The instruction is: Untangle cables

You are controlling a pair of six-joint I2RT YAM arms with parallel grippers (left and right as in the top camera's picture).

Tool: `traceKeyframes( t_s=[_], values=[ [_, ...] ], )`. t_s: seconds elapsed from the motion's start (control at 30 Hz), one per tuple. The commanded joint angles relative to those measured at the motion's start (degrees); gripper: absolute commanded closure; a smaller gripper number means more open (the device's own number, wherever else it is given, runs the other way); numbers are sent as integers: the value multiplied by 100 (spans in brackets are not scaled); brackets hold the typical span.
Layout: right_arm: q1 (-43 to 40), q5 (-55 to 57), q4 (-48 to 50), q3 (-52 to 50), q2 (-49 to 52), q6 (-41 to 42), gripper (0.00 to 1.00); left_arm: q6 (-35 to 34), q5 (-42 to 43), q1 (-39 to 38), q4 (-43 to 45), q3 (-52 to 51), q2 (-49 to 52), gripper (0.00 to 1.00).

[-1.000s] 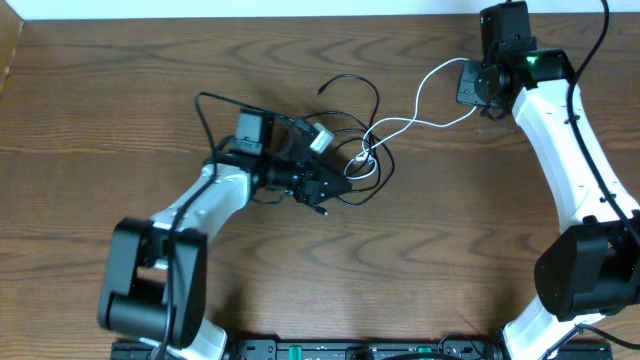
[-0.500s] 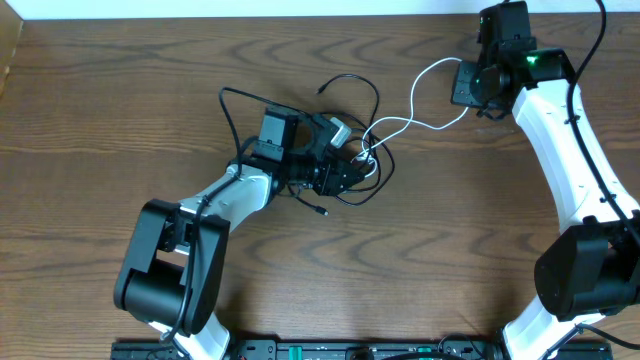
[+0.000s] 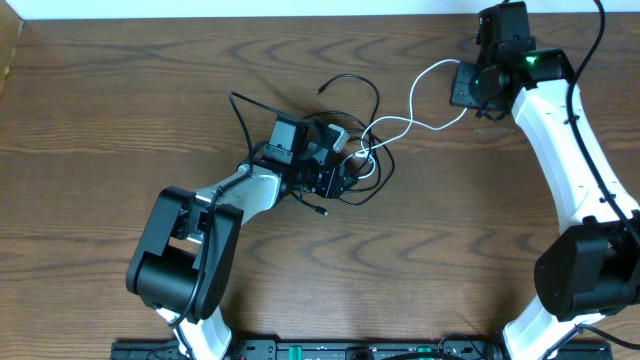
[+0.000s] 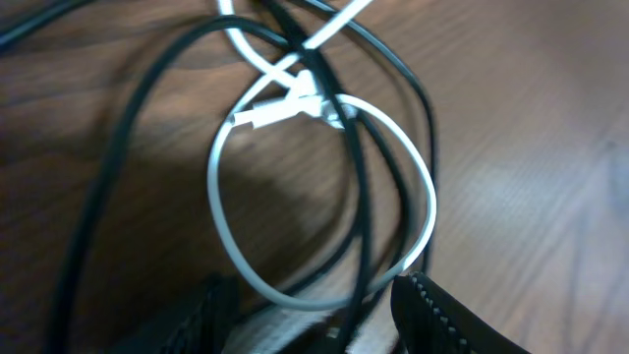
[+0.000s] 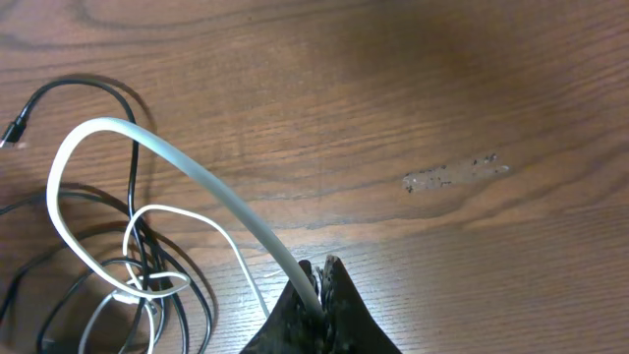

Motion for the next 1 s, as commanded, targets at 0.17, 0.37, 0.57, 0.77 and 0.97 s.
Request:
traceKeyframes(
  t_s=[0.17, 0.37, 0.57, 0.77, 0.97],
  values=[
    [66, -4, -44, 120, 9, -48, 99, -92, -787, -4, -229, 4, 35, 66],
    [66, -2, -59, 120, 9, -48, 99, -94, -1086, -2, -492, 7, 31, 92],
    [39, 302, -166, 120, 9, -61, 99, -96, -1097, 162, -516, 11, -234, 92],
    [-122, 1097, -389, 120, -11, 197, 99, -96, -1648, 636, -883, 11, -957, 92],
    [-584, 1156, -546, 122, -164, 382, 99, -96, -1705, 1379, -1220, 11, -1596, 92]
  ],
)
